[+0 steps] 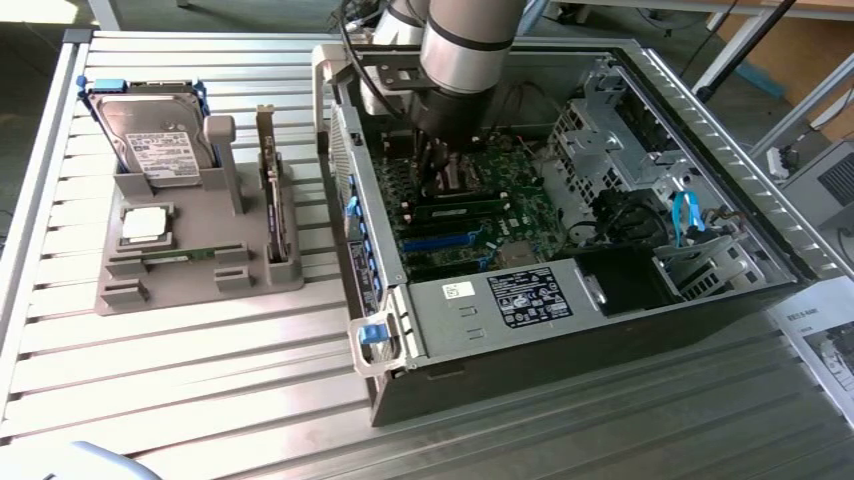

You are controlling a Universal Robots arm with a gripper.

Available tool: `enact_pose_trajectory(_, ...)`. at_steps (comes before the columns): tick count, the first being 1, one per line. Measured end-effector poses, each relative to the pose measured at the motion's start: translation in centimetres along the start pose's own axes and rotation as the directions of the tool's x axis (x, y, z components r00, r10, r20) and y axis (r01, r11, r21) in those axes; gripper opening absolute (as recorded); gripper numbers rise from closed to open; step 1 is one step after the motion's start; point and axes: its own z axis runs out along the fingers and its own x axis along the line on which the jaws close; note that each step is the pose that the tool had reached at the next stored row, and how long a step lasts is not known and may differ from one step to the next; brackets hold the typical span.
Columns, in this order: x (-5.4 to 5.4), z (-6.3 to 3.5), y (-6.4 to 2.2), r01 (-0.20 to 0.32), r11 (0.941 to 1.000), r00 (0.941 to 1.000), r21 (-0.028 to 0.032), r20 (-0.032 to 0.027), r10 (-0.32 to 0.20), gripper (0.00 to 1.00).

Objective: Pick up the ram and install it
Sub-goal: 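Press down the ram until it locks into place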

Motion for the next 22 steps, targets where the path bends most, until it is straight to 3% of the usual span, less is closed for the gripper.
enact_pose_trajectory(22,-0.03,0.93,0.04,0.0,1.0,1.0,0.0001,0.0002,0.0,0.1)
